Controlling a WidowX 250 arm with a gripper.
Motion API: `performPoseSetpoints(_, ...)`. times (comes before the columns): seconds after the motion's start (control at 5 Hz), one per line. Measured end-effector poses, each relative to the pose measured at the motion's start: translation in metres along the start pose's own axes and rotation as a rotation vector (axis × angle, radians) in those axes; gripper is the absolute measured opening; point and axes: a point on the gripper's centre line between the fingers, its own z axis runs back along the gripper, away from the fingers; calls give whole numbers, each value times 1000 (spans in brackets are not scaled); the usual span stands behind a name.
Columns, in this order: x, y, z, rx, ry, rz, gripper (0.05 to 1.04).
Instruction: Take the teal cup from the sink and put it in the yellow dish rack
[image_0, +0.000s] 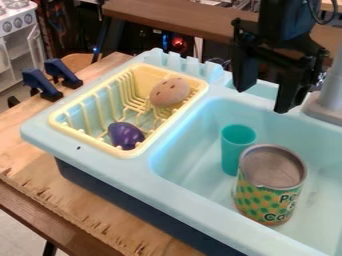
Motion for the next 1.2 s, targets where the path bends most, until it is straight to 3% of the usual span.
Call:
performPoseSetpoints(0.2, -4, 0, -13, -2, 37, -1, 1011)
performPoseSetpoints(0.4, -16, 15, -23, -15, 8, 27, 1011)
performPoseSetpoints(0.6, -21, 26, -9, 2, -31, 74, 1011)
performPoseSetpoints(0.8, -24, 29, -13, 3, -28, 67, 1011)
performPoseSetpoints(1.0, -15, 29, -16, 2, -9, 51, 1011)
performPoseSetpoints(1.2, -9, 24, -35, 3, 65, 15, 1011)
